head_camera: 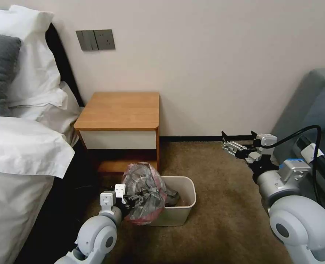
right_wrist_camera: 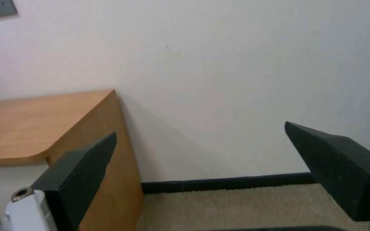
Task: Pick up the garbage bag from the table and place it over the trash can.
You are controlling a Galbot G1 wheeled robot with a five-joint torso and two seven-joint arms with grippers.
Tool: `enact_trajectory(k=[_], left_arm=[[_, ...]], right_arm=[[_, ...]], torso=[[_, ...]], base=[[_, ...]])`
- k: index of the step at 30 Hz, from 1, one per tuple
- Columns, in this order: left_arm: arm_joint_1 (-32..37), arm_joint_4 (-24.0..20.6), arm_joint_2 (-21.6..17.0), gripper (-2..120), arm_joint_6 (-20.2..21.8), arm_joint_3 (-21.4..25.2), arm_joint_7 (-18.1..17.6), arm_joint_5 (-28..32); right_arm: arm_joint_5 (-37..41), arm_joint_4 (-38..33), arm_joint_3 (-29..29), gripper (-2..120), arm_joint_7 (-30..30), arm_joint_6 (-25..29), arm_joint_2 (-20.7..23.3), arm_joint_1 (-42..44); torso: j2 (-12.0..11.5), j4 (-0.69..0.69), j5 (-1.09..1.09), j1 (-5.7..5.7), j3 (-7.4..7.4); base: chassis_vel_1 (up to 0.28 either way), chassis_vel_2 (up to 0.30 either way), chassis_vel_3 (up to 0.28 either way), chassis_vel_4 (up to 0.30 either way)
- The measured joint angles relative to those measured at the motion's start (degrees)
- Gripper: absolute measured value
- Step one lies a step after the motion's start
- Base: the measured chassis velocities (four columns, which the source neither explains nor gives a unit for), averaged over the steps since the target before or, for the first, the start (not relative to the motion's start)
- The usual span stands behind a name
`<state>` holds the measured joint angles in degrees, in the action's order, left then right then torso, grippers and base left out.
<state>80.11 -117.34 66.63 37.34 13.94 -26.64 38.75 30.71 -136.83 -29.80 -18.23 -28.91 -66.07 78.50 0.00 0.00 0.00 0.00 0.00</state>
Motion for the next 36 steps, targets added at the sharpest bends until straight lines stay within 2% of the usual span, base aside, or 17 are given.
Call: enact_trajectory(k=[5, 11, 23, 26, 27, 30, 34, 36], left_arm=[[-1.0, 1.2, 1.2, 96, -0.1, -1.2, -0.6, 0.0], [-2.5, 2.8, 2.6, 94, 0.0, -2.4, -3.0, 0.0], [-2.3, 3.8, 2.5, 93, -0.2, -1.9, -3.8, -0.1], [-2.2, 3.8, 2.5, 88, -0.2, -1.9, -3.8, -0.1], [-2.0, 3.7, 2.5, 80, -0.3, -1.9, -3.7, -0.1], [-1.6, 3.1, 2.4, 73, -0.3, -2.0, -3.4, -0.1], [-1.3, 2.8, 2.4, 55, -0.2, -2.0, -3.4, -0.1], [-1.2, 2.7, 2.4, 54, -0.2, -2.0, -3.4, -0.1]], right_arm=[[-0.1, 0.0, 0.0, 100, 0.1, 0.2, -0.1, 0.2], [-0.2, 0.0, 0.1, 100, 0.2, 0.3, -0.3, 0.3], [-0.2, 0.2, 0.3, 100, 0.3, 0.7, -0.3, 0.0], [-0.2, 0.2, 0.3, 100, 0.4, 0.7, -0.3, 0.0], [-0.2, 0.2, 0.3, 100, 0.4, 0.7, -0.3, 0.0], [-0.2, 0.3, 0.3, 100, 0.4, 0.7, -0.1, 0.0], [-0.1, 0.2, 0.2, 100, 0.4, 0.8, 0.0, 0.0], [-0.1, 0.1, 0.2, 100, 0.4, 0.8, 0.0, 0.0]], torso=[[0.0, 0.00, 0.00, 0.00, 0.00], [0.0, 0.01, 0.03, 0.00, -0.01], [0.0, 0.01, 0.02, -0.01, -0.01], [0.0, 0.01, 0.01, 0.00, -0.01], [0.0, 0.01, 0.01, 0.00, -0.01], [0.0, 0.00, 0.00, 0.00, 0.00], [0.0, 0.00, -0.01, 0.00, 0.00], [0.0, 0.00, -0.01, 0.00, 0.00]], base=[[0.000, 0.000, 0.000, 0.000], [0.000, 0.000, 0.000, 0.000], [0.000, 0.000, 0.000, 0.000], [0.000, 0.000, 0.000, 0.000], [0.000, 0.000, 0.000, 0.000], [0.000, 0.000, 0.000, 0.000], [0.000, 0.000, 0.000, 0.000], [0.000, 0.000, 0.000, 0.000]])
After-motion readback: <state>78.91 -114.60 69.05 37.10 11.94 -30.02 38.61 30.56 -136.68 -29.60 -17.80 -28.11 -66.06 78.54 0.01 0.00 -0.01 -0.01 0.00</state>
